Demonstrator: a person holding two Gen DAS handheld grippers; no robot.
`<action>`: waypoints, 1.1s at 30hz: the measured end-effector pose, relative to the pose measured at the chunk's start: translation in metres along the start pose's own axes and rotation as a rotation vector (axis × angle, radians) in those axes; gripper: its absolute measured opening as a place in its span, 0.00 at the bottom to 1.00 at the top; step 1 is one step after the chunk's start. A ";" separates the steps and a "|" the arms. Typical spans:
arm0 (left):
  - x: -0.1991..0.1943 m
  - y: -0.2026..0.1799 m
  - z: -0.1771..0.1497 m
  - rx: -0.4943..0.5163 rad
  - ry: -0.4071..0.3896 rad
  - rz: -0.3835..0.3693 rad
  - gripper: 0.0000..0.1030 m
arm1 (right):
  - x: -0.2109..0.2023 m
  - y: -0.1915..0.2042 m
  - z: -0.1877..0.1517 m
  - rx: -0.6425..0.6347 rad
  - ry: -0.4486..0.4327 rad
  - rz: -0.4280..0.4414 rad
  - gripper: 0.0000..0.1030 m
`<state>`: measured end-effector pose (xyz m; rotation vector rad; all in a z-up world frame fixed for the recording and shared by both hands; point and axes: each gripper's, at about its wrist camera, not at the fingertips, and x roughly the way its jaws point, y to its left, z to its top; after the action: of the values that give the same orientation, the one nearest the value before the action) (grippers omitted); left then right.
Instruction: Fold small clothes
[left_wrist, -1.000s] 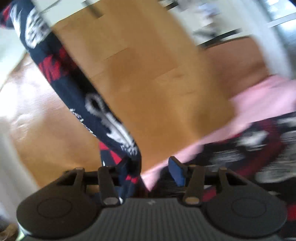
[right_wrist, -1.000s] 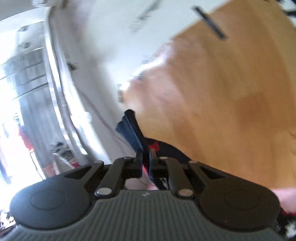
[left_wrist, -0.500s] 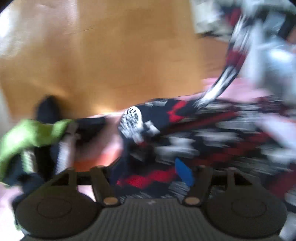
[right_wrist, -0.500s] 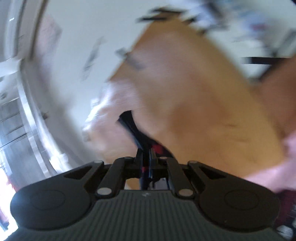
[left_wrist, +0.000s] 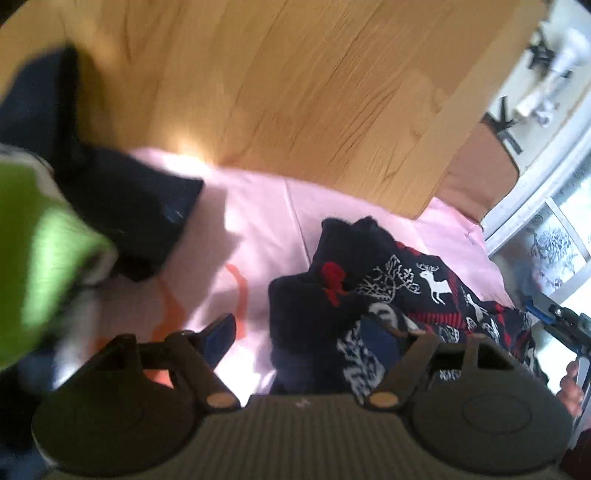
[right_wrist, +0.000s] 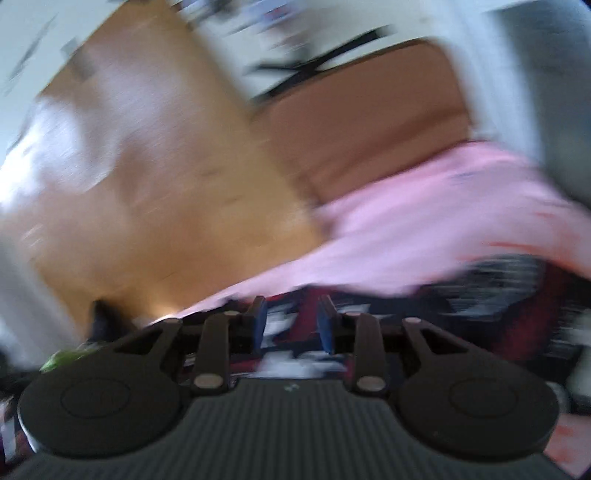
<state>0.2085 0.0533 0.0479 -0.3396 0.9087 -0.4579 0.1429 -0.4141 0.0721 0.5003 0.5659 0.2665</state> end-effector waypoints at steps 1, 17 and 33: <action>0.008 0.001 0.000 -0.007 0.006 -0.022 0.59 | 0.019 0.012 0.000 -0.010 0.046 0.057 0.33; 0.018 0.007 0.003 0.130 -0.181 0.292 0.53 | 0.280 0.140 -0.025 -0.132 0.455 0.204 0.15; 0.009 -0.050 -0.056 0.356 -0.171 0.221 0.70 | 0.230 0.145 -0.003 -0.234 0.420 0.260 0.39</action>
<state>0.1556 0.0008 0.0333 0.0476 0.6726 -0.3711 0.3128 -0.2039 0.0432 0.2888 0.8661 0.6881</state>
